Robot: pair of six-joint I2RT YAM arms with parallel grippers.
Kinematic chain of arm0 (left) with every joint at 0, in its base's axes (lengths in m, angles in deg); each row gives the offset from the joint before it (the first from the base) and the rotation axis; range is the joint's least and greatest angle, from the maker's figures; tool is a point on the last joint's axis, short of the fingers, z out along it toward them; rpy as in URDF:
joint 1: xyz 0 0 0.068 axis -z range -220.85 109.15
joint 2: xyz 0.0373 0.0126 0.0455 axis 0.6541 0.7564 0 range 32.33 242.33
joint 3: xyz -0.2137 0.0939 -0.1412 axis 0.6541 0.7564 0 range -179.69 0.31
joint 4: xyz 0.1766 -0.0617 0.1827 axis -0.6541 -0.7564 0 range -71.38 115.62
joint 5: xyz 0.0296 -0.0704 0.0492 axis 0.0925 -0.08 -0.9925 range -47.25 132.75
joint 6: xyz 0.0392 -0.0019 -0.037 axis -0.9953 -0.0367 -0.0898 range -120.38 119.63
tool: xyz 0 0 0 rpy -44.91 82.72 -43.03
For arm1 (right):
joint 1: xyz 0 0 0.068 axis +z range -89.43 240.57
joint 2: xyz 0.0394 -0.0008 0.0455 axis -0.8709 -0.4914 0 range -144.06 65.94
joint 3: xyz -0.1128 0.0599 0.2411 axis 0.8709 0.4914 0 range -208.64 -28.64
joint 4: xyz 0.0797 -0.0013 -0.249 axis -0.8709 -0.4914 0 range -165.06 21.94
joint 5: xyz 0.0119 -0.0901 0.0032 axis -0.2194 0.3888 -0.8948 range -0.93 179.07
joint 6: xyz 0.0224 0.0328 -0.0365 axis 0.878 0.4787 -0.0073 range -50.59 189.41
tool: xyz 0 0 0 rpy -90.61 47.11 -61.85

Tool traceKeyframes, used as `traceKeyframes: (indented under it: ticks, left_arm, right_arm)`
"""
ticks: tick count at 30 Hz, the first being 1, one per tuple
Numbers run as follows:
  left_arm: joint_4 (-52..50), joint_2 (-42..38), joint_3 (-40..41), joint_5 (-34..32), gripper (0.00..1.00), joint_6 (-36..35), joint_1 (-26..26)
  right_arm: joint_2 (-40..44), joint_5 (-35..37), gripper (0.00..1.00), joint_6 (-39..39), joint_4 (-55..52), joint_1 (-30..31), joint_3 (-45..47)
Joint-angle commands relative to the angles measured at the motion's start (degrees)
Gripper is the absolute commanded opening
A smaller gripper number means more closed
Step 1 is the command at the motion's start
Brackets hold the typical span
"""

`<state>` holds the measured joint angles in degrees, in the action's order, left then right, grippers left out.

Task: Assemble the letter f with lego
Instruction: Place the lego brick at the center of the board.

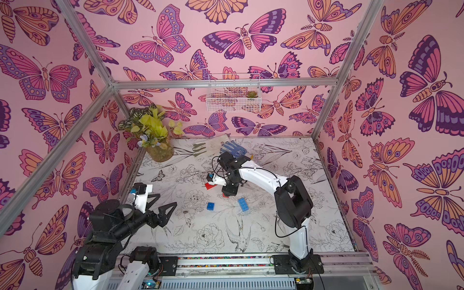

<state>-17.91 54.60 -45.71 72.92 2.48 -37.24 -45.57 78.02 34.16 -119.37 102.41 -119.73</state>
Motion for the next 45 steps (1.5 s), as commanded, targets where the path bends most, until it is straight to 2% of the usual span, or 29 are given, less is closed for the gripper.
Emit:
traceKeyframes:
  ticks: [1, 13, 21, 30, 45]
  left_arm:
    - [0.24, 0.52, 0.84, 0.06, 0.99, 0.22, 0.44]
    - [0.30, 0.35, 1.02, 0.38, 0.99, 0.22, 0.55]
    - [0.44, 0.24, 1.06, 0.50, 0.99, 0.18, 0.77]
    - [0.48, 0.55, 1.19, 0.77, 0.99, 0.20, 0.91]
    - [0.47, 0.81, 1.20, 0.70, 0.99, 0.16, 1.04]
  right_arm:
    - [1.10, -1.40, 0.28, -4.26, 0.80, 0.69, 1.05]
    - [-4.85, -3.05, 0.26, -11.41, -1.01, 0.96, -2.67]
    - [-7.32, -3.51, 0.27, -12.45, -2.24, 0.97, -4.41]
    - [-7.59, -2.67, 0.34, -13.07, -1.27, 1.05, -3.36]
    - [-8.25, -2.63, 0.34, -13.05, 2.32, 1.14, -0.54]
